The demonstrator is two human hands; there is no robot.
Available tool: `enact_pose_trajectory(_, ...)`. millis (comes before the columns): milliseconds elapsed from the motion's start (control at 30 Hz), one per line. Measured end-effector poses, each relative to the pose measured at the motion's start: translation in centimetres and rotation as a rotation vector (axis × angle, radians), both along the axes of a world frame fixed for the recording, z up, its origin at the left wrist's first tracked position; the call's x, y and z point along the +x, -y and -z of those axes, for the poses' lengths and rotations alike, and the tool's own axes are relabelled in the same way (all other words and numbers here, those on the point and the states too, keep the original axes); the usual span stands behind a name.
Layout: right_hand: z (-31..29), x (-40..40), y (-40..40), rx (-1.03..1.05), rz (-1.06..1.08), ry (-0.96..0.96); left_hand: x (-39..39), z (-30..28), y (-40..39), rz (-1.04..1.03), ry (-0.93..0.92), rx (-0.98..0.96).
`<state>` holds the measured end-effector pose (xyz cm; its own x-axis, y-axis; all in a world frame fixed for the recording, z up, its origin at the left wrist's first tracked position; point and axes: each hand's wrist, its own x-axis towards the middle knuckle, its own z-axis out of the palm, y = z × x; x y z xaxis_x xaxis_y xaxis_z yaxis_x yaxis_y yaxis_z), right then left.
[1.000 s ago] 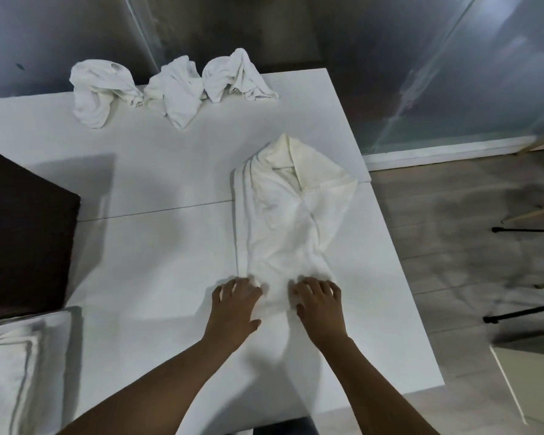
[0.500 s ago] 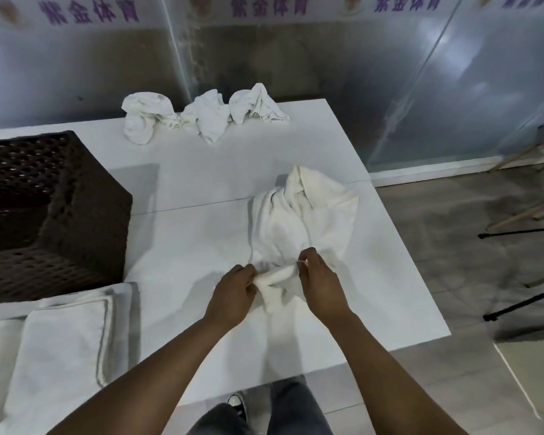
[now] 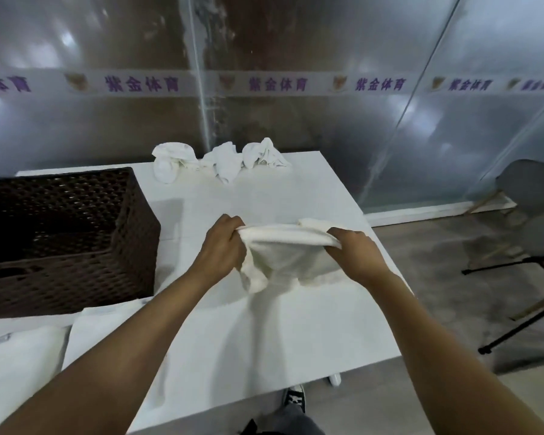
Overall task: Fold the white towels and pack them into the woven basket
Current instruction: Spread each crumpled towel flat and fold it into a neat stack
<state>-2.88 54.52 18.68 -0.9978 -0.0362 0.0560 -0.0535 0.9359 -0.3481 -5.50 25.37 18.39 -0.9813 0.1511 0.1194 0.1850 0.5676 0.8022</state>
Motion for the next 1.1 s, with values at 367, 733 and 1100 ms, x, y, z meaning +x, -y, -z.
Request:
enact_pose_trajectory(367, -13.8, -3.9, -0.3, -0.437, 0.150, -0.270, -3.7, -7.2, 6.0, -0.244, -0.283, -0.280)
enact_pose_trajectory(733, -18.6, -8.0, 2.0, -0.621, -0.132, -0.084, -4.2, -4.9, -2.2, 0.156, 0.027, 0.017)
enact_pose_trajectory(1100, -17.6, -10.9, -1.5, -0.823, -0.012, -0.031, -5.8, -2.9, -4.4, 0.051, 0.139, -0.108)
